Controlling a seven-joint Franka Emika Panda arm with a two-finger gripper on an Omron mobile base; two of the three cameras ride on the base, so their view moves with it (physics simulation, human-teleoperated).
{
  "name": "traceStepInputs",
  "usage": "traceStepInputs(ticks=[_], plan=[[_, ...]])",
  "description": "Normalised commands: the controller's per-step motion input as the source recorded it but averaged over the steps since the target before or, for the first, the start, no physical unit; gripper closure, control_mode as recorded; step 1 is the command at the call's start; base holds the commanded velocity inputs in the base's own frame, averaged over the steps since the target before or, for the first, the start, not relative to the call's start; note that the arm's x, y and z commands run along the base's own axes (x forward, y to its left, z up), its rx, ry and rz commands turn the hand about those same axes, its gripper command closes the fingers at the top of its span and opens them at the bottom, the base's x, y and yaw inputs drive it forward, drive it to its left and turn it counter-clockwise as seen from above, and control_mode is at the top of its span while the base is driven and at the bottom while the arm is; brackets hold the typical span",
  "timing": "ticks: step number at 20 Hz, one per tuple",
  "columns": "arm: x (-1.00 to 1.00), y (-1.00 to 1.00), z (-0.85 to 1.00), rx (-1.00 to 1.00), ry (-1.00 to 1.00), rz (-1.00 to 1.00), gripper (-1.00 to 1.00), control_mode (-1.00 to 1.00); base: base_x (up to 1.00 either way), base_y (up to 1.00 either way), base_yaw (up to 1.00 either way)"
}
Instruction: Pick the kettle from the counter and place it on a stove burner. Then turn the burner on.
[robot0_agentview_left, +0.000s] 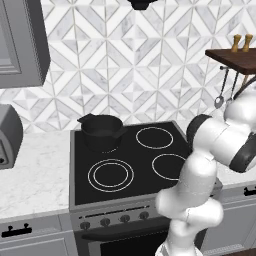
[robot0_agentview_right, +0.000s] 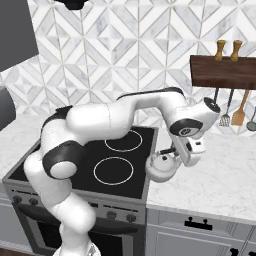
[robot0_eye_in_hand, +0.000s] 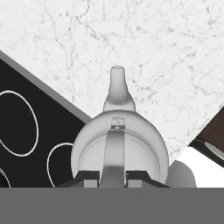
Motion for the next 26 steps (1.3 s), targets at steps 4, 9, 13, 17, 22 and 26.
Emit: traceStepInputs(ticks=[4, 9, 13, 17, 22, 26], plan=[[0.0, 1.0, 0.67, -0.1, 0.23, -0.04, 1.0, -1.0, 0.0, 0.0, 0.0], [0.0, 1.0, 0.45, -0.01, 0.25, -0.04, 1.0, -1.0, 0.0, 0.0, 0.0], [0.0, 1.0, -0.08, 0.0, 0.07, -0.05, 1.0, -1.0, 0.0, 0.0, 0.0], [0.33, 0.86, -0.3, 0.0, 0.0, -0.07, 1.0, -1.0, 0.0, 0.0, 0.0], [0.11, 0.37, -0.06, 0.0, 0.0, -0.02, 1.0, -1.0, 0.0, 0.0, 0.0], [0.02, 0.0, -0.1, -0.02, 0.0, 0.0, 1.0, -1.0, 0.0, 0.0, 0.0]])
